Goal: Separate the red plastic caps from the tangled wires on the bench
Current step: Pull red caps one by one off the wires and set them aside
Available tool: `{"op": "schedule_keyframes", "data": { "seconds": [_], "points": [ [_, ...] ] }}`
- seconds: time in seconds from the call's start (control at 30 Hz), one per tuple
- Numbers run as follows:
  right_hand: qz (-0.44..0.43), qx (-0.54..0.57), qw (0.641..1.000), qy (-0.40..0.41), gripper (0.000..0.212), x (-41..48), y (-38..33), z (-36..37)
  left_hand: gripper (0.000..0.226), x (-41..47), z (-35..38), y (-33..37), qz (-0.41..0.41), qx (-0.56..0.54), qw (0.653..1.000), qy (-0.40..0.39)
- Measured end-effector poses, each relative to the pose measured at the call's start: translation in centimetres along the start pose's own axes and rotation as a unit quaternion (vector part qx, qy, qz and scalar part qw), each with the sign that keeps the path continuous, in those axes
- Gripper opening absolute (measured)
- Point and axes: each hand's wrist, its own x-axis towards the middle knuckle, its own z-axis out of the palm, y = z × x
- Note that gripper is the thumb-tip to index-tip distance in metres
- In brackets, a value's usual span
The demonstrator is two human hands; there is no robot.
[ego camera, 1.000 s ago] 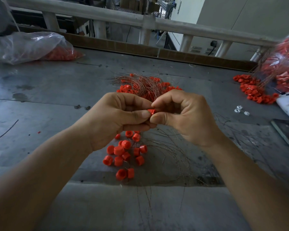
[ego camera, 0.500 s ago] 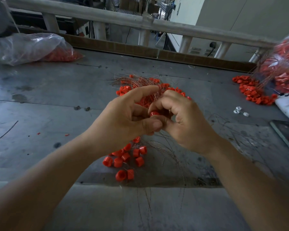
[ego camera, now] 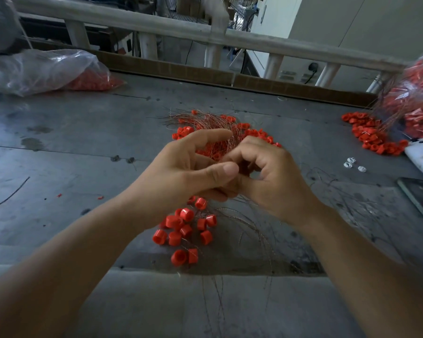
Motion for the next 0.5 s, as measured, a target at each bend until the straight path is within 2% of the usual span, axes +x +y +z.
{"op": "schedule_keyframes", "data": {
  "seconds": [0.17,0.27,0.33,0.4,0.5],
  "points": [
    [0.045,0.088,0.995,-0.018,0.032,0.1,-0.1,-0.1,0.046,0.5,-0.8,0.2,-0.009,-0.05,0.998,0.041],
    [0.074,0.139,0.987,-0.031,0.025,0.1,0.0,0.0,0.034,0.6,-1.3,0.3,-0.004,-0.129,0.991,0.044],
    [0.071,0.131,0.989,-0.016,0.017,0.1,0.0,-0.2,0.031,0.7,-1.8,0.4,0.002,-0.159,0.986,0.042],
    [0.061,0.108,0.992,0.004,0.009,0.1,0.0,-0.5,0.027,0.7,-2.2,0.5,0.01,-0.164,0.985,0.044],
    [0.06,0.062,0.996,0.028,0.012,0.2,0.2,-1.0,0.005,0.6,-2.4,0.8,0.02,-0.129,0.99,0.059]
  ]
}}
